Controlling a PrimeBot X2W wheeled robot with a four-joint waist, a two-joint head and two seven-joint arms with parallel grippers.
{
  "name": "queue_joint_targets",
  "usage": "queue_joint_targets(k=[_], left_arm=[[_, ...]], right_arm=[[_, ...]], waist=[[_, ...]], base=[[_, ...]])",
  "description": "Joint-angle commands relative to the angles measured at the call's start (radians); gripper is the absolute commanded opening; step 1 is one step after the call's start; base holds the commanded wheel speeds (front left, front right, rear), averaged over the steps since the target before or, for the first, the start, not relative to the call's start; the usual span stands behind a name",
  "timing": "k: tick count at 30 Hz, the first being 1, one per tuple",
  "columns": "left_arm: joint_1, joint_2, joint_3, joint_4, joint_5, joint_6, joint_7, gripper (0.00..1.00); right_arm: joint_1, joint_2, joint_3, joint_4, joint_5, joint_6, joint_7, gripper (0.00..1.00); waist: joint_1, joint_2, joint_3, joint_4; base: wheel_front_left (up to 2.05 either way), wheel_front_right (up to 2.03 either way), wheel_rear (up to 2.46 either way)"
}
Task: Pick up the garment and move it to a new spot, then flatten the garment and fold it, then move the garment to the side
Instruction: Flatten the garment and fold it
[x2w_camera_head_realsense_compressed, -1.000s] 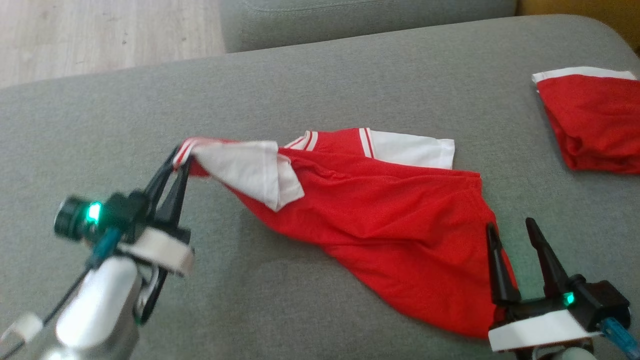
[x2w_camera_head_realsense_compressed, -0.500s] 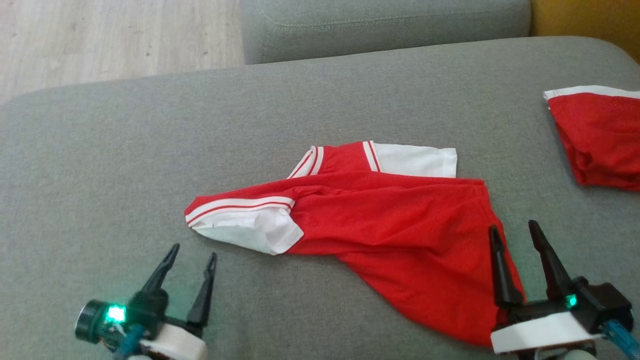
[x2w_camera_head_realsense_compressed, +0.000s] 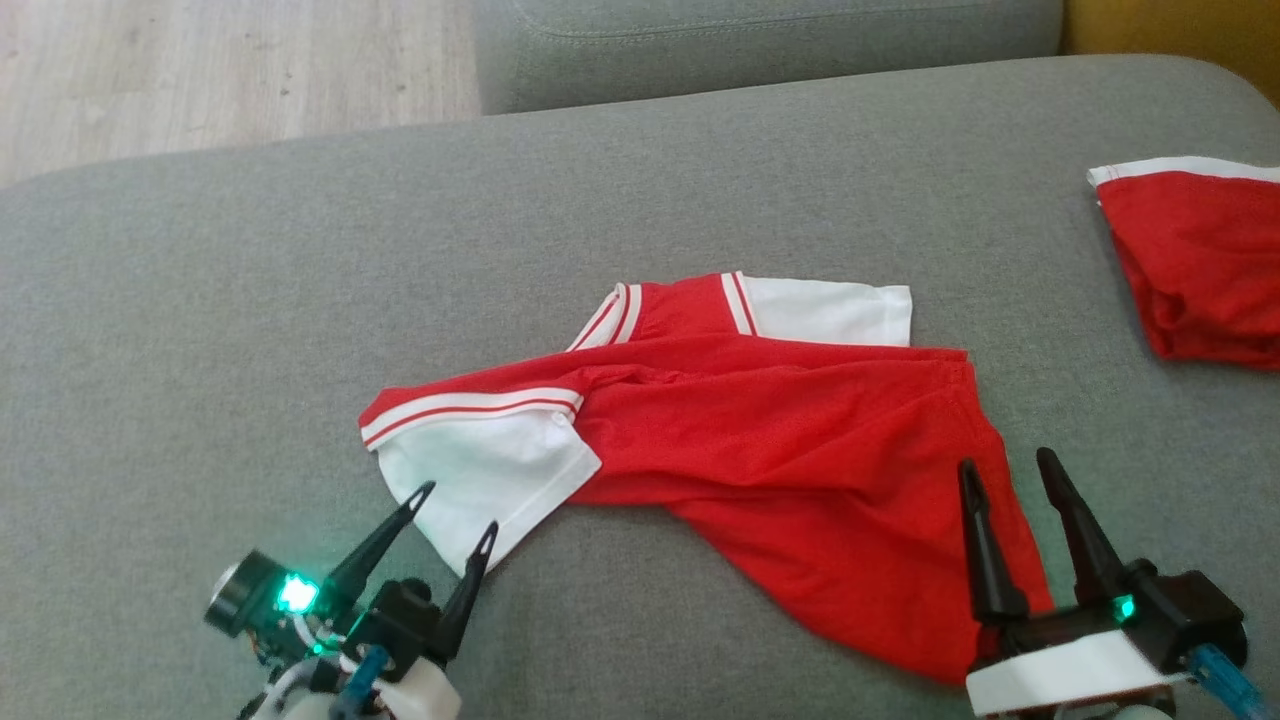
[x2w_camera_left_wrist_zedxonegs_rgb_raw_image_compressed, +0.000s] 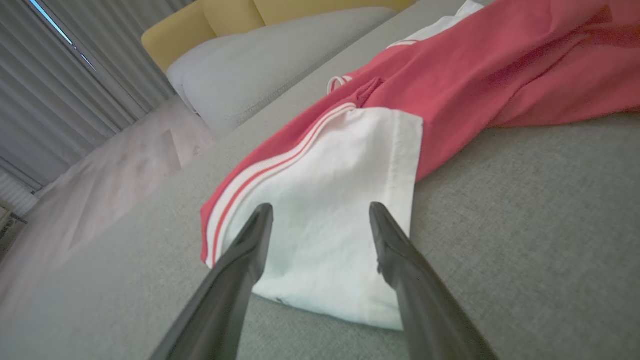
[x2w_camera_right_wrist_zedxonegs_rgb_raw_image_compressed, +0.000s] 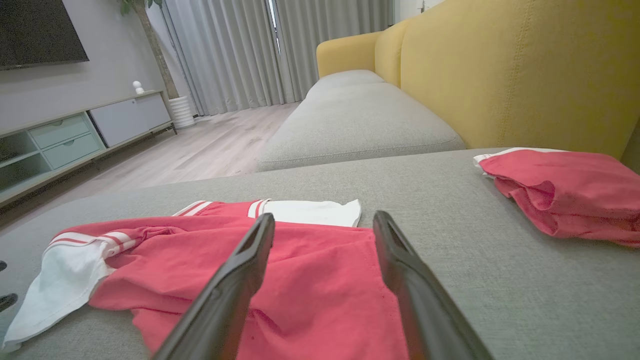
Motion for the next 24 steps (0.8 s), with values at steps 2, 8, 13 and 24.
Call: queue_joint_targets(k=[2, 8, 13, 24], left_arm=[[-0.012, 0.006, 0.037, 0.001, -0.038, -0.016, -0.003, 1.0], [0.026, -0.023, 0.03, 0.035, -0.081, -0.031, -0.001, 1.0], [0.039, -0.046, 0.033, 0.092, -0.109, -0.02, 0.026, 1.0], [0.003, -0.08, 0.042, 0.183, -0.137, -0.009, -0.008, 0.31]], right_arm=[[-0.031, -0.011, 0.018, -0.028, 0.001, 0.007, -0.006, 1.0], [-0.022, -0.014, 0.015, -0.026, 0.003, 0.007, -0.006, 1.0], [-0.024, -0.015, 0.014, -0.027, 0.002, 0.007, -0.006, 1.0], [-0.019, -0.028, 0.02, -0.029, 0.001, 0.007, -0.006, 1.0]], waist=[[0.0, 0.0, 0.0, -0.007], [0.0, 0.0, -0.003, -0.012], [0.0, 0.0, -0.004, -0.013], [0.0, 0.0, -0.004, -0.017]], base=[[0.0, 0.0, 0.0], [0.0, 0.0, 0.0], [0.0, 0.0, 0.0], [0.0, 0.0, 0.0]])
